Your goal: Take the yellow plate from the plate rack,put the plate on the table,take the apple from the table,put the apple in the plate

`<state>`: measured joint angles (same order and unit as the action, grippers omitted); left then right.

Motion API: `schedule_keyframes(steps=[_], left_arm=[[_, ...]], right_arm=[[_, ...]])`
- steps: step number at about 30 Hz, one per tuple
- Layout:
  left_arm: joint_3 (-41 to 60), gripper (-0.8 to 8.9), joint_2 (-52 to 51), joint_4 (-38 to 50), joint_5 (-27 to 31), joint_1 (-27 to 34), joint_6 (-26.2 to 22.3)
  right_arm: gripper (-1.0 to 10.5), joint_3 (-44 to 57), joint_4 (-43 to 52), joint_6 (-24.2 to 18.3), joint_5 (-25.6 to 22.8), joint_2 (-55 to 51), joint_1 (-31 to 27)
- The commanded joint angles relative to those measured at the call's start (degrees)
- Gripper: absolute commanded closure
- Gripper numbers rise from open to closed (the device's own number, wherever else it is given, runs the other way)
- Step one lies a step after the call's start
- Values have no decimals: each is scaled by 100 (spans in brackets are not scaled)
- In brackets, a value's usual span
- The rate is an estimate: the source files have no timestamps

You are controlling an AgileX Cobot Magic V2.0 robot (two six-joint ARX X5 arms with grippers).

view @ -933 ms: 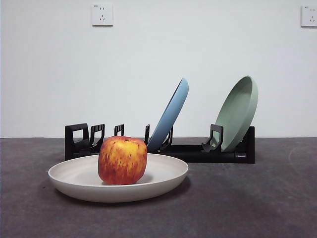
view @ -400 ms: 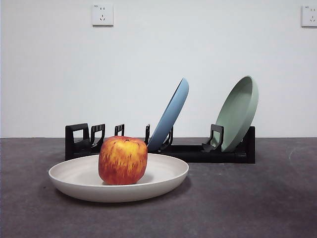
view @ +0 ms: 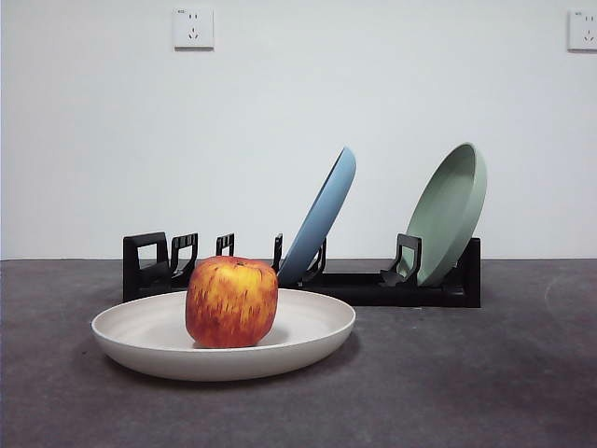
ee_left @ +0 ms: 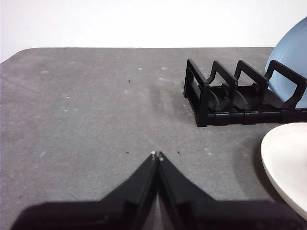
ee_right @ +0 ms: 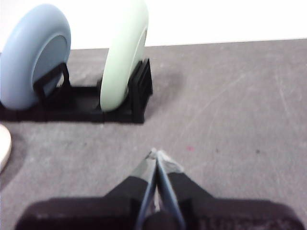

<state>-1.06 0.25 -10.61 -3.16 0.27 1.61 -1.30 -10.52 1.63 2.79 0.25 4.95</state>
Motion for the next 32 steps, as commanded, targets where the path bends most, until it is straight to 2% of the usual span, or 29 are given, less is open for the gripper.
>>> schedule_keyframes(steps=[1, 6, 32], left_arm=[[87, 816, -15, 33, 7, 20, 55], [87, 816, -15, 33, 7, 20, 55], [87, 816, -15, 35, 7, 20, 55]], right_arm=[[948, 98, 2, 46, -15, -20, 15], [948, 98, 15, 164, -2, -20, 15], [947, 94, 22, 151, -11, -15, 15]])
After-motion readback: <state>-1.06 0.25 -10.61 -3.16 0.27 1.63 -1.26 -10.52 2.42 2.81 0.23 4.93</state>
